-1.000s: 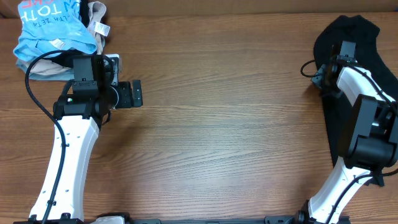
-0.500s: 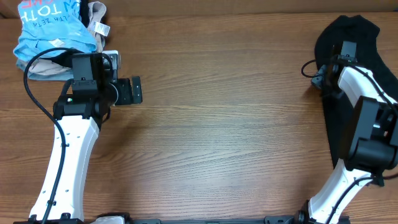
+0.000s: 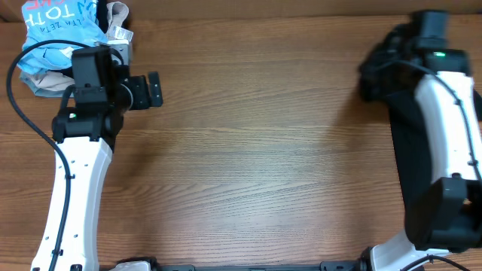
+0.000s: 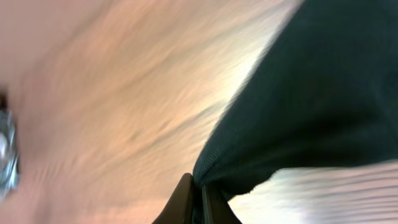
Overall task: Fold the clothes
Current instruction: 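Grasp the black t-shirt with the right gripper and drag it to center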
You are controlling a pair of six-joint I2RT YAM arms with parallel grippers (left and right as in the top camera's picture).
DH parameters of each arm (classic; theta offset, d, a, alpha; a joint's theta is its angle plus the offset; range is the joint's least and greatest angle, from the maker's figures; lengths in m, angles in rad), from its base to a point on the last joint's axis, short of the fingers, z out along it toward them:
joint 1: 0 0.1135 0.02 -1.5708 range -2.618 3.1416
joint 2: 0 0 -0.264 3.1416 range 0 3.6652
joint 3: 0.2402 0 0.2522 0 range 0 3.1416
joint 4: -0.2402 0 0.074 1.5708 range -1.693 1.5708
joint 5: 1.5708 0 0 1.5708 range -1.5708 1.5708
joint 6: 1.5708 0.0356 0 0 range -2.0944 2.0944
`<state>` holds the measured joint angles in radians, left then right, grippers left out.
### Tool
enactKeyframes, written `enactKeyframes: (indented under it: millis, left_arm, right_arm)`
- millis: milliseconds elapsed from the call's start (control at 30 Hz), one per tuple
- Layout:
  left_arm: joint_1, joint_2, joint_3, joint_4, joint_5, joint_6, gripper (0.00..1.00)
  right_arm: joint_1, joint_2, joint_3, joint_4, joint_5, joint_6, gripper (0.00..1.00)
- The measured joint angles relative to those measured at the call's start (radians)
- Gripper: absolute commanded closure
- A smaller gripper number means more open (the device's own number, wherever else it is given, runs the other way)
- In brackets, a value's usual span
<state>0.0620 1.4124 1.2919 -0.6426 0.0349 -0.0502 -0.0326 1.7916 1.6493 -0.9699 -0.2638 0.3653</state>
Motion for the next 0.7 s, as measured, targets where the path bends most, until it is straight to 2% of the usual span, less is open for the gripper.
enactKeyframes:
  millis: [200,267,533,600,700]
  left_arm:
    - [0.071,0.0,0.001,-0.006,-0.011,0.0,0.0]
    - [0.101,0.0,0.001,-0.008,-0.012,0.0,0.0]
    - [0.202,0.0,0.002,-0.023,-0.014,0.002,0.0]
    - [0.212,0.0,0.002,-0.031,-0.017,0.008,0.0]
    - [0.215,0.0,0.002,-0.041,-0.017,0.021,0.0]
  right_arm:
    - [0.291,0.015,-0.002,0.003,-0.029,0.005,0.96]
    - [0.435,0.015,-0.002,0.026,-0.038,0.016,0.96]
    - [0.871,0.015,-0.002,0.103,-0.068,0.032,0.68]
    - [0.925,0.015,-0.002,0.097,-0.076,0.028,0.65]
    - [0.932,0.015,0.002,0.045,-0.08,0.028,0.57]
